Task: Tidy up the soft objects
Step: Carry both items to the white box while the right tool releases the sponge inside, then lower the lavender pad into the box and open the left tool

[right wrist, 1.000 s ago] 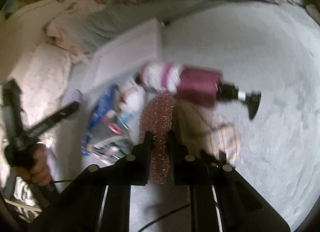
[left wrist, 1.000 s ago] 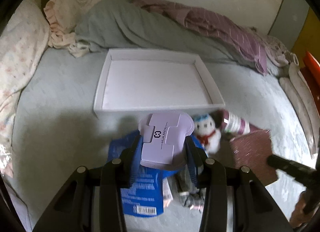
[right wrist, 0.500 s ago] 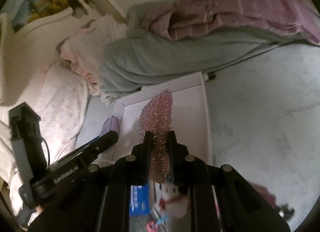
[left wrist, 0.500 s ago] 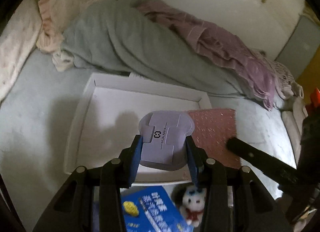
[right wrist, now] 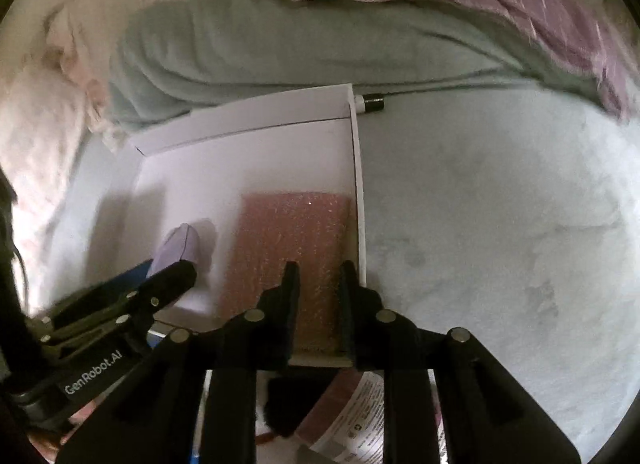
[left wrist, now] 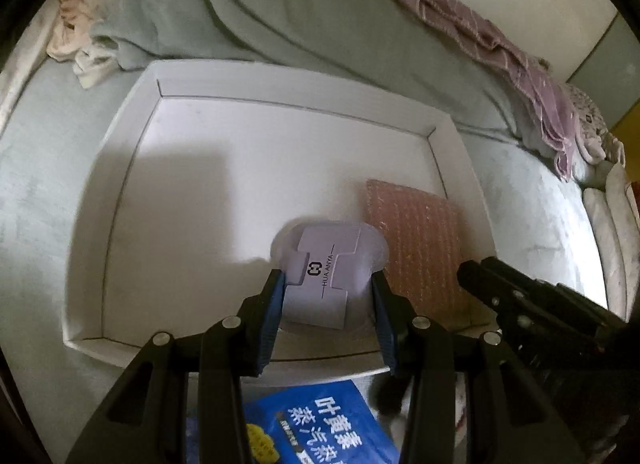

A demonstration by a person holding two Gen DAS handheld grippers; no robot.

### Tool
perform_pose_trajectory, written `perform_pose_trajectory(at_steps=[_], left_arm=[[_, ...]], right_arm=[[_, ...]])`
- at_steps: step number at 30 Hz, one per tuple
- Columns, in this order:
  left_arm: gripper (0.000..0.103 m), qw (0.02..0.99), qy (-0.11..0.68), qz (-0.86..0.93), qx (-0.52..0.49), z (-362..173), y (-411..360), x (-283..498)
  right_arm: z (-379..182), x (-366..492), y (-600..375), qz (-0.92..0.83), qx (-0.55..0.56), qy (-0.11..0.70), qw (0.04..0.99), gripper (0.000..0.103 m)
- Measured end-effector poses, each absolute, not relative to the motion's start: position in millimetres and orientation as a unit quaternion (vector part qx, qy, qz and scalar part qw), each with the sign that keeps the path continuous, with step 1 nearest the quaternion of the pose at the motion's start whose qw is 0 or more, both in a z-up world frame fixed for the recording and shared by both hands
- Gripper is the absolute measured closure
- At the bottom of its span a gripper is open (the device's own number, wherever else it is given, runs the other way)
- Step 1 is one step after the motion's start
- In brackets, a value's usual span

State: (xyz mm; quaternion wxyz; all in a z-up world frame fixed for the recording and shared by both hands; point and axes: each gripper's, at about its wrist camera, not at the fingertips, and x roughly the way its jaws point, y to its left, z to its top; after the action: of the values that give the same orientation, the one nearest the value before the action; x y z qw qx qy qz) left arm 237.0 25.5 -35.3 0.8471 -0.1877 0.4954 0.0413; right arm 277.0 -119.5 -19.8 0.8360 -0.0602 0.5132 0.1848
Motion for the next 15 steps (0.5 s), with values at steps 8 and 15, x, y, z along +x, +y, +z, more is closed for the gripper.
perform_pose_trajectory(at_steps=[8, 15], left_arm=[[0.050, 0.849, 0.498, 0.036, -0.175, -36, 18, 239], [0.047, 0.847, 0.498, 0.028, -0.186, -35, 21, 237]], right_arm=[[-3, 271, -130, 0.205, -0.028, 0.508, 0.836, 0.053], [8, 279, -149, 0.202, 0.021, 0.497, 0.844, 0.046]])
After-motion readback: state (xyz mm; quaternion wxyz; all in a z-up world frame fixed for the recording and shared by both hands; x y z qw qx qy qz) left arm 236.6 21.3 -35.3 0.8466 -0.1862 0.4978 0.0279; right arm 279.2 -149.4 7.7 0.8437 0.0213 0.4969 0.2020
